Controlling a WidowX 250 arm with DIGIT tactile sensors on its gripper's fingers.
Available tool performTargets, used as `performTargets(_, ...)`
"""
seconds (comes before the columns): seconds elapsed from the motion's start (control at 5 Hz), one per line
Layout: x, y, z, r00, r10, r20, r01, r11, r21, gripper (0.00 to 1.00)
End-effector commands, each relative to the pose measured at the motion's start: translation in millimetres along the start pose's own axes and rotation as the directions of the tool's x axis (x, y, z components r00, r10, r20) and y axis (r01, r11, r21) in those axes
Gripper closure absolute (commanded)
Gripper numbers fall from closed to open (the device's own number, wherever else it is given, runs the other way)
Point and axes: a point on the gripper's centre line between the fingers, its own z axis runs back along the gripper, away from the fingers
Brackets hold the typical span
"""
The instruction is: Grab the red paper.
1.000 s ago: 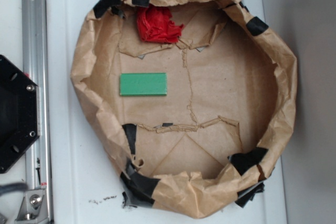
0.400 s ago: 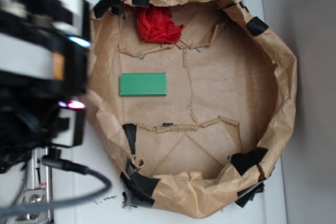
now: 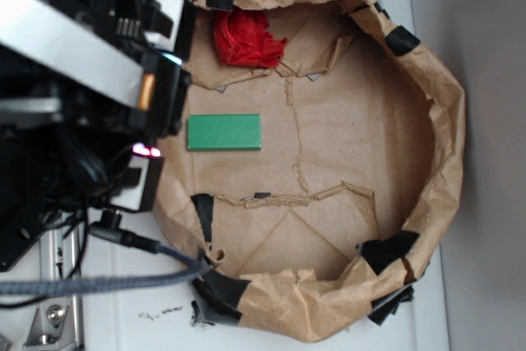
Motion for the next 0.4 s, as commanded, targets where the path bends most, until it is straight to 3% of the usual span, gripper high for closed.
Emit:
performTargets(0.0,7,0,4,1.0,-0.004,0.018,0.004,1.0,0.012,0.0)
performTargets(0.2,43,4,-49,0.967,-0.239,-0.086,0.243,0.969,0.041,0.0)
